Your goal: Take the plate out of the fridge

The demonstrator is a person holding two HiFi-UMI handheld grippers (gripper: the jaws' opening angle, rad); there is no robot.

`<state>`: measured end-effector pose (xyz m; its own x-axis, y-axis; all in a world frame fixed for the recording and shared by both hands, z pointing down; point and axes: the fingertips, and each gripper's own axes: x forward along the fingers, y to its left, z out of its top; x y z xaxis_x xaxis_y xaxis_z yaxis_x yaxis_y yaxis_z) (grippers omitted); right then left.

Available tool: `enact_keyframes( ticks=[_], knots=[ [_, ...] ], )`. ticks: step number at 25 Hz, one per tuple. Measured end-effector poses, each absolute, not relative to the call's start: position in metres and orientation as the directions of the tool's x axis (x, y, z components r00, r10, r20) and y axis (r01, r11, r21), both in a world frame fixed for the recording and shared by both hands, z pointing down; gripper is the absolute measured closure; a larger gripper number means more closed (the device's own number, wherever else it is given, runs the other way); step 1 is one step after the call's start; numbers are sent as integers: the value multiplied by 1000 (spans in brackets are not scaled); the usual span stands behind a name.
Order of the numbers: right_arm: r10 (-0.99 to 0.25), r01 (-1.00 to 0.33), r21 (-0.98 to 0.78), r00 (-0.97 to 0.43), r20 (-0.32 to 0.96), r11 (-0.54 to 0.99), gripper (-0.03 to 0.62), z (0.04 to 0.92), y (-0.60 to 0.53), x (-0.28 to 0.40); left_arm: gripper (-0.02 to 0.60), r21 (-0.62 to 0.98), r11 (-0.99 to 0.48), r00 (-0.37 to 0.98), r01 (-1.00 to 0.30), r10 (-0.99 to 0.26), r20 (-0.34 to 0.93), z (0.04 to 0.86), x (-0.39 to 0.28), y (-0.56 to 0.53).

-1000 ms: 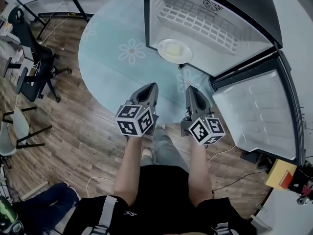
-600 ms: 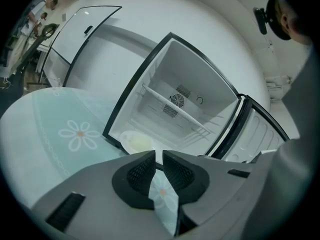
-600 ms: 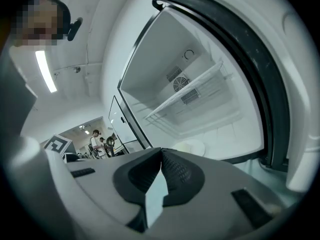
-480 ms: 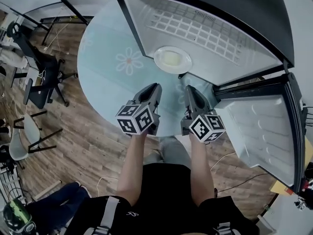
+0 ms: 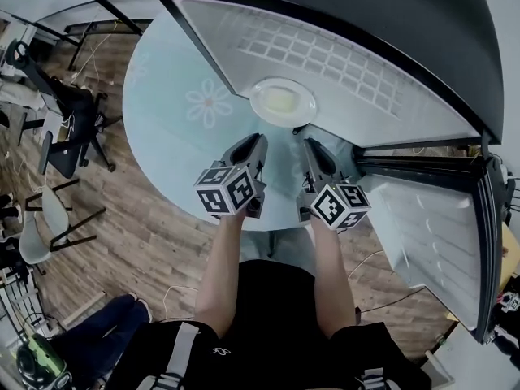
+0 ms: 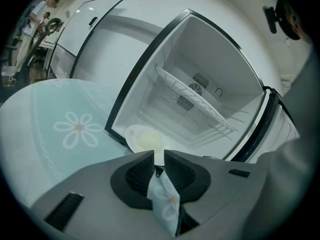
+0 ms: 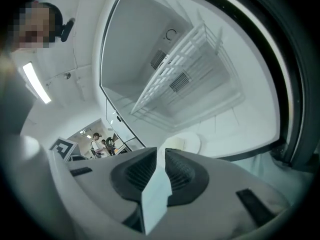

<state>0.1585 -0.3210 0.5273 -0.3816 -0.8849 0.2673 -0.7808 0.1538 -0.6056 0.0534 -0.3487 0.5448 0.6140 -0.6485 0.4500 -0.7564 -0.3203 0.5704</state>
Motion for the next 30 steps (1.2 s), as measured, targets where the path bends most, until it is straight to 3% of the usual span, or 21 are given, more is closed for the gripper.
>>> enact_keyframes(
  ticks=[1, 4, 6, 13, 19, 30],
  knots=[
    [-884, -778, -611, -380, 271, 147, 540, 530, -322, 158, 493, 580, -313, 616, -752, -647, 449, 547, 54, -351],
    [-878, -759, -639, -385, 285, 126, 532, 542, -324, 155, 485, 625, -284, 630, -728, -636, 445, 556, 57, -357],
    [-871, -740, -663, -395, 292, 113, 482, 550, -328, 152, 485, 631, -259, 620, -732, -638, 457, 563, 53, -365],
    [-870, -716, -697, -360, 336, 27, 482, 577, -350, 155, 482, 643, -180, 589, -744, -632, 504, 594, 47, -392],
    [-877, -690, -723, -325, 353, -35, 482, 593, -359, 161, 437, 702, -196, 641, -685, -620, 452, 601, 55, -403],
    [-893, -602, -791, -291, 344, -109, 482, 602, -365, 162, 448, 724, -147, 641, -674, -603, 474, 623, 51, -422]
  ],
)
